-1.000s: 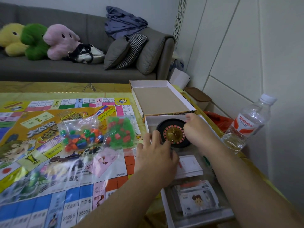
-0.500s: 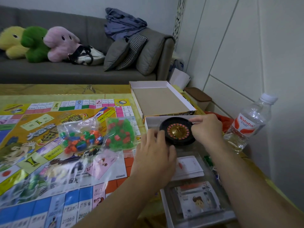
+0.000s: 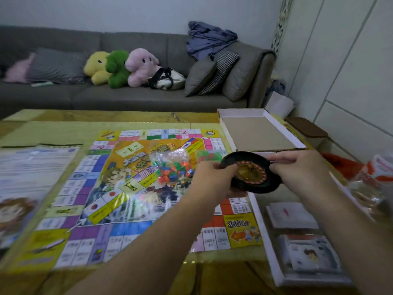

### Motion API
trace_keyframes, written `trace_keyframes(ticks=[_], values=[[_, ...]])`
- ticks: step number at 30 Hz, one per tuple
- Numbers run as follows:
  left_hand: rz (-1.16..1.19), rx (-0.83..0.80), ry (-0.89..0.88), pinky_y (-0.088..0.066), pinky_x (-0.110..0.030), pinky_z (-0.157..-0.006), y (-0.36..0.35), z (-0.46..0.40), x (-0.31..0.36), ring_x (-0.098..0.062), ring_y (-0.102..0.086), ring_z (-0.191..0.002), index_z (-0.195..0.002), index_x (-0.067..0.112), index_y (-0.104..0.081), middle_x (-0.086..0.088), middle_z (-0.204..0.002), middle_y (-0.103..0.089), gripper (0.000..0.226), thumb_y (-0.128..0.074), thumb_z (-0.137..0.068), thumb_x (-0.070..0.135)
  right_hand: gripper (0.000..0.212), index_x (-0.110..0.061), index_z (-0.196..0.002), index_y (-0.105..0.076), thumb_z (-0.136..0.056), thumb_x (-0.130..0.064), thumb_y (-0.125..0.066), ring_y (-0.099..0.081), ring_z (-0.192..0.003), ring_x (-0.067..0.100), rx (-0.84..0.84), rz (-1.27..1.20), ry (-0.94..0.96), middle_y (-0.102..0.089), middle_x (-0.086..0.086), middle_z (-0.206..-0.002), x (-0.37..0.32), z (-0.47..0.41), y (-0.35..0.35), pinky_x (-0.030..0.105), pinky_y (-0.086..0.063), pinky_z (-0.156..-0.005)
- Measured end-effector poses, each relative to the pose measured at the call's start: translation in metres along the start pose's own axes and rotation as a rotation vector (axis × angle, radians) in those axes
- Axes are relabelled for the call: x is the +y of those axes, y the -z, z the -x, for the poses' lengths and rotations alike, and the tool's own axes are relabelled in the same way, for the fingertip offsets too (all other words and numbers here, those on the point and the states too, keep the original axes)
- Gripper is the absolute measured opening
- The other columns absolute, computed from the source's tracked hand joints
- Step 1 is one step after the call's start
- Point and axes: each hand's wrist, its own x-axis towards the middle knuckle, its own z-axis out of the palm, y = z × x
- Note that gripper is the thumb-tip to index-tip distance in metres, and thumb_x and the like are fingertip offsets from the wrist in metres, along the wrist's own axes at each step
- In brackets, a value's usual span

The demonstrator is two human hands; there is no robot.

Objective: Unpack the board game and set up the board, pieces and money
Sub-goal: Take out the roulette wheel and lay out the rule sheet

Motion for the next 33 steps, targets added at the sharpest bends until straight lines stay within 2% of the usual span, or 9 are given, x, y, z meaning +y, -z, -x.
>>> trace_keyframes(ticks=[5, 8, 13, 15, 17, 24, 26, 28, 33], values=[[-0.060, 0.140, 0.026, -0.065, -0.035, -0.062, 0.077, 0.023, -0.006, -0.030, -0.079, -0.074, -0.105, 0.000, -0.068, -0.021, -0.095, -0.075, 0.008, -0.066, -0.099, 0.006, 0.016, -0.021, -0.109, -0.080, -0.099, -0.015, -0.070, -0.078, -0.075, 0.016, -0.195, -0.094, 0.000, -0.080, -0.003, -0.083, -0.022, 0.041, -0.039, 0.045, -0.067, -0.074], [-0.117, 0.278, 0.027, -0.064, -0.037, -0.059, 0.134, 0.033, -0.015, -0.029, -0.078, -0.067, -0.103, 0.002, -0.068, -0.022, -0.090, -0.075, 0.006, -0.067, -0.098, 0.005, 0.012, -0.027, -0.107, -0.077, -0.099, -0.022, -0.071, -0.077, -0.070, 0.018, -0.215, -0.039, 0.028, -0.078, -0.006, -0.077, -0.031, 0.063, -0.053, 0.049, -0.066, -0.074], [-0.193, 0.528, 0.026, -0.064, -0.041, -0.059, 0.218, 0.045, -0.025, -0.026, -0.075, -0.059, -0.095, 0.004, -0.069, -0.018, -0.086, -0.073, 0.003, -0.067, -0.097, 0.004, 0.013, -0.024, -0.099, -0.077, -0.098, -0.014, -0.070, -0.075, -0.065, 0.011, -0.274, 0.023, 0.030, -0.078, -0.003, -0.075, -0.037, 0.091, -0.066, 0.027, -0.057, -0.056], [-0.251, 0.615, 0.011, -0.065, -0.045, -0.066, 0.245, 0.050, -0.028, -0.027, -0.069, -0.059, -0.083, 0.004, -0.069, -0.016, -0.077, -0.071, 0.015, -0.066, -0.098, 0.005, 0.015, -0.026, -0.098, -0.077, -0.098, -0.013, -0.070, -0.074, -0.068, 0.006, -0.297, 0.058, 0.034, -0.079, -0.004, -0.082, -0.040, 0.101, -0.073, 0.027, -0.058, -0.058], [-0.297, 0.669, 0.007, -0.064, -0.040, -0.059, 0.265, 0.055, -0.031, -0.028, -0.065, -0.057, -0.075, 0.005, -0.067, -0.016, -0.071, -0.068, 0.024, -0.067, -0.099, 0.007, 0.018, -0.027, -0.095, -0.077, -0.098, -0.011, -0.069, -0.075, -0.073, 0.004, -0.318, 0.062, 0.021, -0.079, -0.004, -0.089, -0.041, 0.107, -0.081, 0.032, -0.062, -0.063], [-0.565, 0.768, -0.010, -0.063, -0.049, -0.063, 0.293, 0.054, -0.032, -0.030, -0.073, -0.062, -0.079, 0.008, -0.064, -0.015, -0.072, -0.072, 0.029, -0.064, -0.102, 0.026, 0.022, -0.030, -0.092, -0.077, -0.097, -0.010, -0.069, -0.076, -0.074, 0.008, -0.351, 0.115, 0.018, -0.078, -0.006, -0.084, -0.044, 0.122, -0.101, 0.040, -0.066, -0.069], [-0.723, 0.772, -0.028, -0.052, -0.036, -0.052, 0.289, 0.057, -0.029, -0.028, -0.066, -0.063, -0.073, 0.013, -0.057, -0.013, -0.070, -0.067, 0.033, -0.059, -0.102, 0.027, 0.021, -0.033, -0.092, -0.076, -0.096, -0.013, -0.070, -0.075, -0.079, 0.010, -0.358, 0.145, 0.042, -0.076, -0.007, -0.088, -0.042, 0.125, -0.106, 0.039, -0.066, -0.070], [-0.853, 0.767, -0.033, -0.042, -0.030, -0.049, 0.287, 0.059, -0.028, -0.028, -0.061, -0.062, -0.079, 0.006, -0.060, -0.014, -0.070, -0.065, 0.029, -0.059, -0.100, 0.026, 0.020, -0.035, -0.095, -0.075, -0.098, -0.016, -0.068, -0.072, -0.085, 0.006, -0.382, 0.196, 0.084, -0.074, -0.011, -0.094, -0.041, 0.130, -0.109, 0.031, -0.065, -0.073], [-1.032, 0.798, -0.098, -0.054, -0.044, -0.067, 0.260, 0.052, -0.028, -0.037, -0.058, -0.081, -0.122, 0.009, -0.062, -0.020, -0.104, -0.062, 0.038, -0.065, -0.092, 0.033, 0.024, -0.033, -0.114, -0.072, -0.103, -0.015, -0.062, -0.062, -0.091, -0.006, -0.396, 0.282, 0.170, -0.068, -0.016, -0.109, -0.039, 0.133, -0.091, 0.006, -0.050, -0.063]])
